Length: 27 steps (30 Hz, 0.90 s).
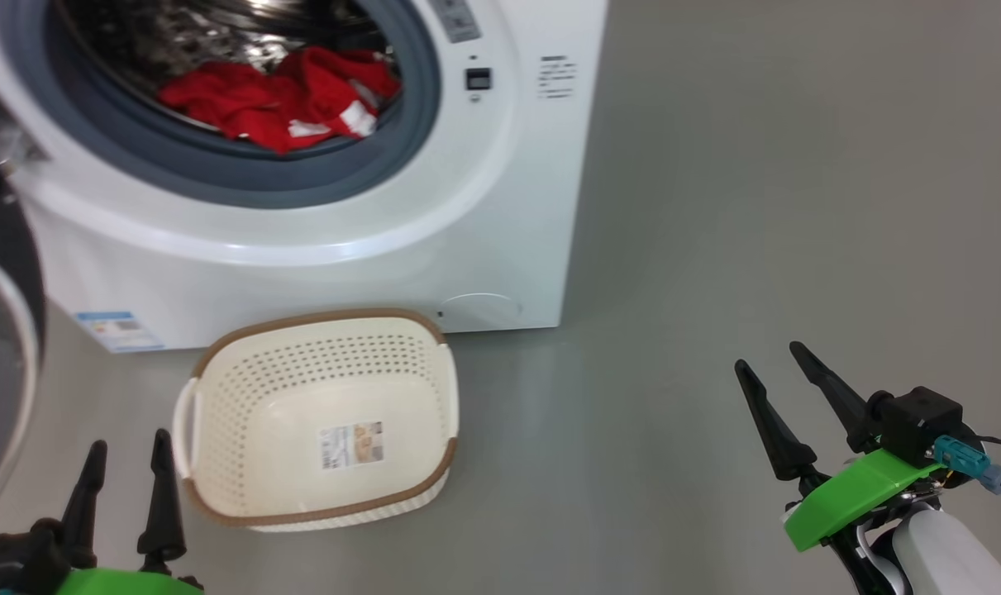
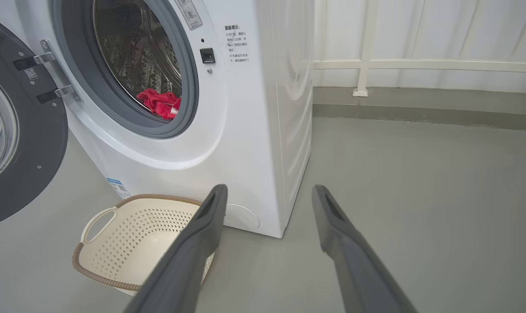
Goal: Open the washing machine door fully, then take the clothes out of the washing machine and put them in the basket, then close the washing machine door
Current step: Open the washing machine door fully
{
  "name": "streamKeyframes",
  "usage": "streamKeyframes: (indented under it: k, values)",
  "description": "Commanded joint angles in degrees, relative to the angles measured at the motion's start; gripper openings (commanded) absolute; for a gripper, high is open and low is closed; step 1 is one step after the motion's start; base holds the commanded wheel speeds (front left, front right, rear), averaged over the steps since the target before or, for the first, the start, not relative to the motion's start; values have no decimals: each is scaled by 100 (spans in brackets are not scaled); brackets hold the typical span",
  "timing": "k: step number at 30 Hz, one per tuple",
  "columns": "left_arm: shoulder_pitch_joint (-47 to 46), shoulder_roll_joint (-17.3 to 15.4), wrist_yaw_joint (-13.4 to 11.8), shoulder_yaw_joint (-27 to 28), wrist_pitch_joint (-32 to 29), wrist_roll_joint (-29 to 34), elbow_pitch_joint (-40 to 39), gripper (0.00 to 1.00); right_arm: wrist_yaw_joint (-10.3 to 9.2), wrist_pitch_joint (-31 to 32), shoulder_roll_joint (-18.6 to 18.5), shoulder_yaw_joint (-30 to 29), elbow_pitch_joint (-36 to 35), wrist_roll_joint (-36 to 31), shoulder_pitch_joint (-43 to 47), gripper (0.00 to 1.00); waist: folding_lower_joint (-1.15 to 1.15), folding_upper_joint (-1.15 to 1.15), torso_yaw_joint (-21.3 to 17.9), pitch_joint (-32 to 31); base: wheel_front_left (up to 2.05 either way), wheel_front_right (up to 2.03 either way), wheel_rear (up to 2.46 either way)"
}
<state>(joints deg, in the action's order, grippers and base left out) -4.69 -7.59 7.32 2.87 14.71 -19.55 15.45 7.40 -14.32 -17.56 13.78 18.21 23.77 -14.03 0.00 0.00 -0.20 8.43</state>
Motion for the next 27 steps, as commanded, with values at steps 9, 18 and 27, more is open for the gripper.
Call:
streamKeyframes:
  k: [9,18,27]
  values:
    - [110,-136,16,147,29,-31,-291,100,9,-68,17,-105,-209,-76,190,100,0,0,-531,11,0,0,0]
    - [74,-161,16,103,29,-59,-331,100,9,-68,51,-170,-233,-107,181,100,0,0,-527,19,0,0,0]
    - [102,-156,16,118,29,-141,-530,100,9,-68,58,-194,-250,-116,159,100,0,0,-467,43,0,0,0]
